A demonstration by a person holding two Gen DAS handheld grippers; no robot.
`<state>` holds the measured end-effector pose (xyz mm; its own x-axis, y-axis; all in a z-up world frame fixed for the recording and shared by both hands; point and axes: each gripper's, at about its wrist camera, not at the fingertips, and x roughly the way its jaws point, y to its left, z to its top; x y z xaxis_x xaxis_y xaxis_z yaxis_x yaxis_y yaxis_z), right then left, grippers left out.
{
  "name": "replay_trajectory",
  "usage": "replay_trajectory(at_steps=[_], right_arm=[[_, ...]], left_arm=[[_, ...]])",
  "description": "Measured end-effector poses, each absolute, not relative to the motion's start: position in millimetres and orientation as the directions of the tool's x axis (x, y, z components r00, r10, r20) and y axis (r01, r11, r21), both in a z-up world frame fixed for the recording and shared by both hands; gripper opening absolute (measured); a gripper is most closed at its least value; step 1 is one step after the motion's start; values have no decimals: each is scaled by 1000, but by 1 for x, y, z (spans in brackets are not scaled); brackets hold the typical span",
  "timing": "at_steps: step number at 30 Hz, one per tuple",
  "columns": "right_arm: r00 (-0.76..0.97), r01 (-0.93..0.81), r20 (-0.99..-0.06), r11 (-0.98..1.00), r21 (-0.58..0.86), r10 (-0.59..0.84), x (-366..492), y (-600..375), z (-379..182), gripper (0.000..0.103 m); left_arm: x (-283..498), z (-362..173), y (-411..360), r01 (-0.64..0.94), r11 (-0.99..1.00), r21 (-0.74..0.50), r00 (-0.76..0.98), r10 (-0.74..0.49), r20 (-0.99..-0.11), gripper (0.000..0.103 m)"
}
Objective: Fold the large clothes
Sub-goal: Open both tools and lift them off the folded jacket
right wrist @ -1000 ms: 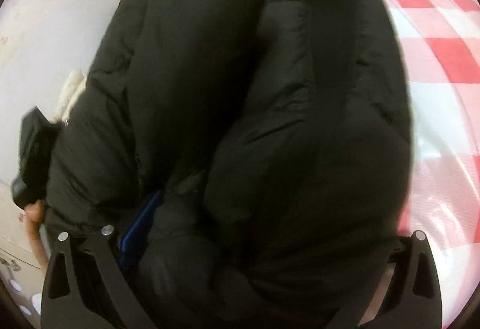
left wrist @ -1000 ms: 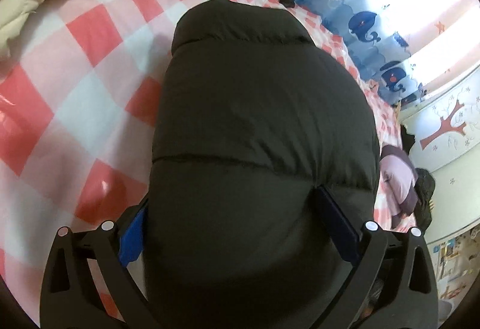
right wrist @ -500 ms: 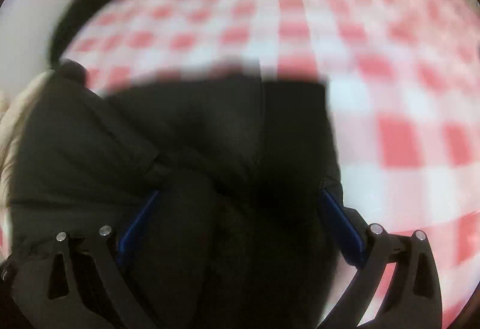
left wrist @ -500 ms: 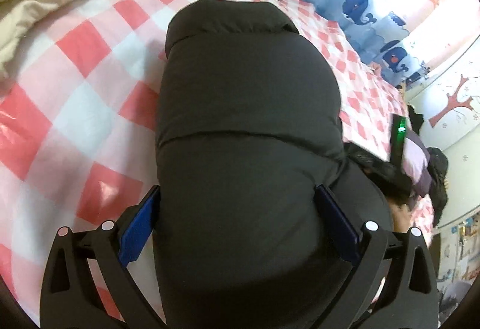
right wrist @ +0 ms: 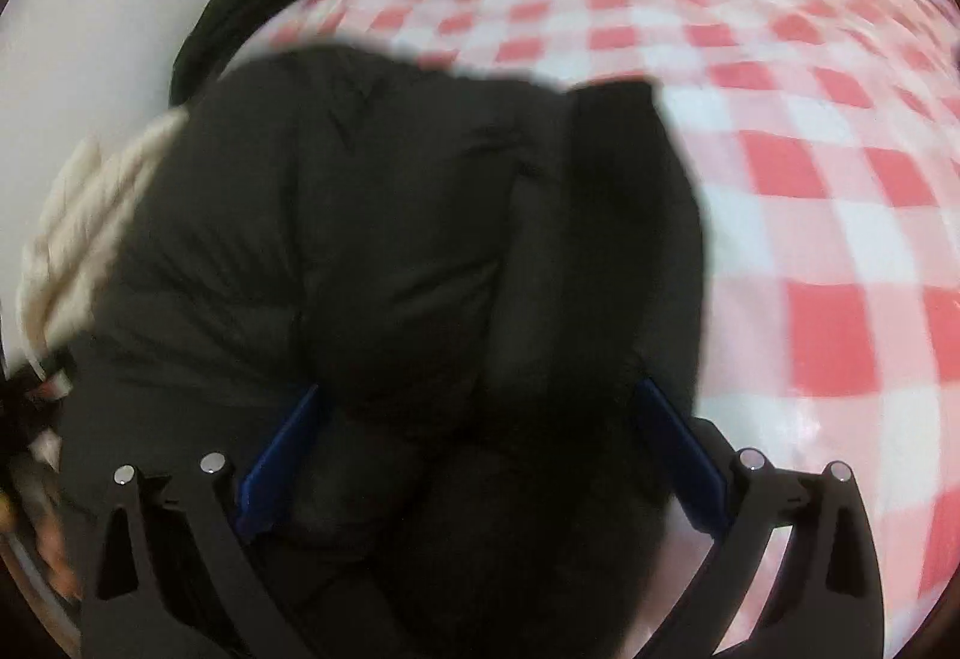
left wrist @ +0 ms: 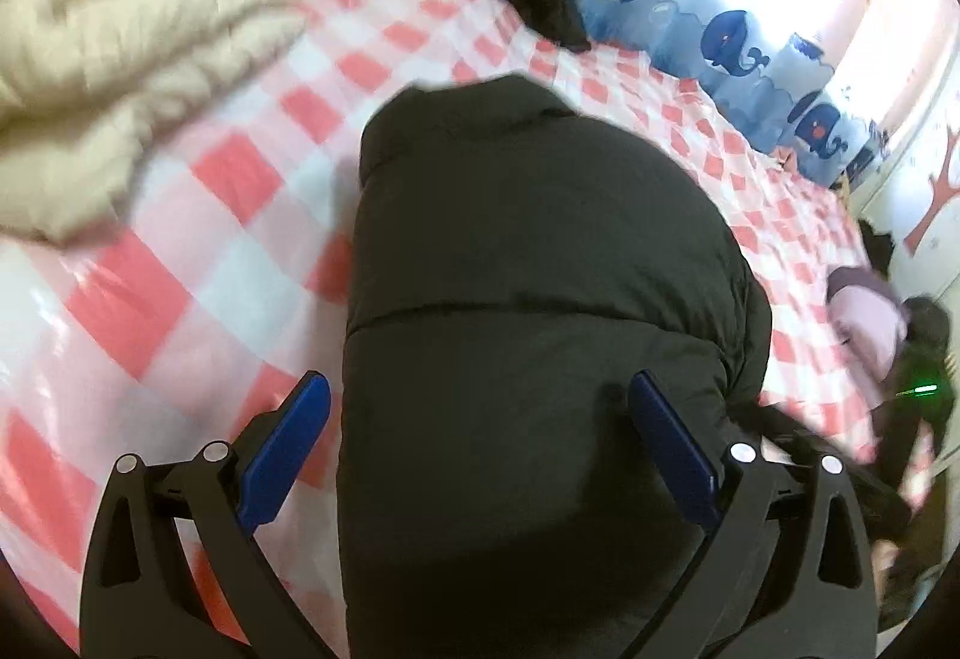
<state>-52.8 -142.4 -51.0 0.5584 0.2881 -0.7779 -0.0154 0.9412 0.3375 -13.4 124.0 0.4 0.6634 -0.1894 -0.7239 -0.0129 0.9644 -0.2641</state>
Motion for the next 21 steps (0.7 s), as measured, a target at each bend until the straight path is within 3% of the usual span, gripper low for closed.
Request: replay_trajectory(at_steps=[6, 9, 12, 17, 21], right_arm=[[741, -138, -617, 959, 247, 266, -120, -118, 8, 97], [658, -171, -717, 973, 155, 230, -111, -96, -27, 97], [592, -139, -762, 965, 223, 261, -97, -101, -59, 98], [603, -128, -749, 961, 247, 273, -100, -107, -49, 97], [713, -102, -640, 945, 309, 287, -109, -126, -15, 97]], left_arm=[[-30, 16, 116, -34, 982, -188, 711, -109, -695, 95], [-37, 22, 109, -33, 990, -139, 729, -71, -681, 95], [-40, 24, 107, -25, 989, -142, 733, -79, -676, 95], [-44, 33, 104, -35, 991, -130, 758, -58, -650, 95], [-46, 35, 93, -27, 994, -108, 764, -49, -643, 95]])
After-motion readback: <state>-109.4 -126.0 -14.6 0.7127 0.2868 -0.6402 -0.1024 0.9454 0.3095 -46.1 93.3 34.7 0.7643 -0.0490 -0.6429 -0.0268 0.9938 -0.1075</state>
